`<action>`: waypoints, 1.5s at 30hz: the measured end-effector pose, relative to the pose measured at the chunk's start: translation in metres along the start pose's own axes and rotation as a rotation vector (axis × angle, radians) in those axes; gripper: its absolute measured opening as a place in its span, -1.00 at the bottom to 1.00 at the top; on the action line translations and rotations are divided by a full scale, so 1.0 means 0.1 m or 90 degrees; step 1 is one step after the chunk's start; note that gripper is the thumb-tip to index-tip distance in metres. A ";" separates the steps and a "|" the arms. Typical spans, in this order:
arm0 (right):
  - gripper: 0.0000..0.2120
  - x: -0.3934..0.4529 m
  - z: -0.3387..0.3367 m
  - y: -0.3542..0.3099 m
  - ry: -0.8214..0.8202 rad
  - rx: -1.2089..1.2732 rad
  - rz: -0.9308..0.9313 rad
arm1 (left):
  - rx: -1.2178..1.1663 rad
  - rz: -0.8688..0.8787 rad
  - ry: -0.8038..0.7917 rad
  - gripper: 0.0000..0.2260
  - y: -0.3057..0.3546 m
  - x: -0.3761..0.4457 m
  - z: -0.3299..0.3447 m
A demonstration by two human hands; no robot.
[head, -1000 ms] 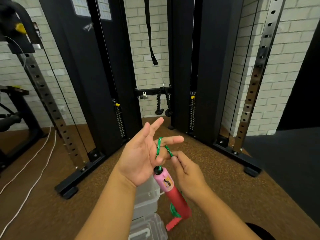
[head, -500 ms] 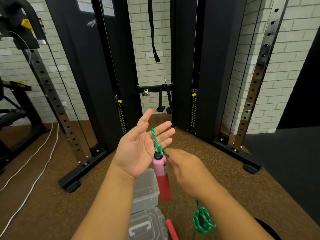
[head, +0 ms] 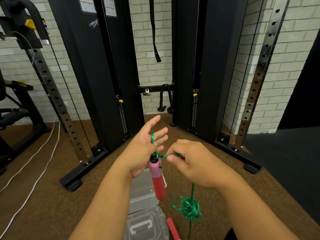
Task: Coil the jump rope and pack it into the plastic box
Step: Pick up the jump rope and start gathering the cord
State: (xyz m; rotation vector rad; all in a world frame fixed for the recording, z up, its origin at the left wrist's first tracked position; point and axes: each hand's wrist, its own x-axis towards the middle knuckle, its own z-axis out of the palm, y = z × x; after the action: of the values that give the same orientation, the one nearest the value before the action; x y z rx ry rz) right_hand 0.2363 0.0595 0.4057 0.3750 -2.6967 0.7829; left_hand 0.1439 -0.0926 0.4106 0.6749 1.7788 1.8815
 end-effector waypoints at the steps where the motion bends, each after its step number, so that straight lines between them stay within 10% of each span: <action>1: -0.89 0.00 -0.02 0.00 0.001 -0.002 -0.002 | 0.011 0.000 0.001 -0.23 0.00 0.00 -0.01; 14: -0.92 0.27 -0.09 0.12 0.176 0.030 0.031 | -0.008 0.017 -0.183 -0.30 0.05 -0.13 0.14; 23: -0.65 0.24 0.22 0.23 0.115 0.269 0.099 | -0.059 0.146 -0.139 -0.41 0.19 -0.09 0.08; 33: -0.58 0.06 0.40 0.13 -0.016 0.103 0.100 | -0.141 0.189 -0.020 -0.46 0.13 -0.01 -0.07; 45: -0.89 0.11 0.12 -0.04 0.074 -0.072 -0.064 | -0.030 0.126 -0.038 -0.51 0.02 -0.01 -0.11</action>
State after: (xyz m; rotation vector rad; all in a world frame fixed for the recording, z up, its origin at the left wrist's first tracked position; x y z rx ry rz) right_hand 0.2245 0.0473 0.4022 0.4209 -2.5785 0.6009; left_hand 0.1378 -0.1020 0.4116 0.9094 1.6778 2.0020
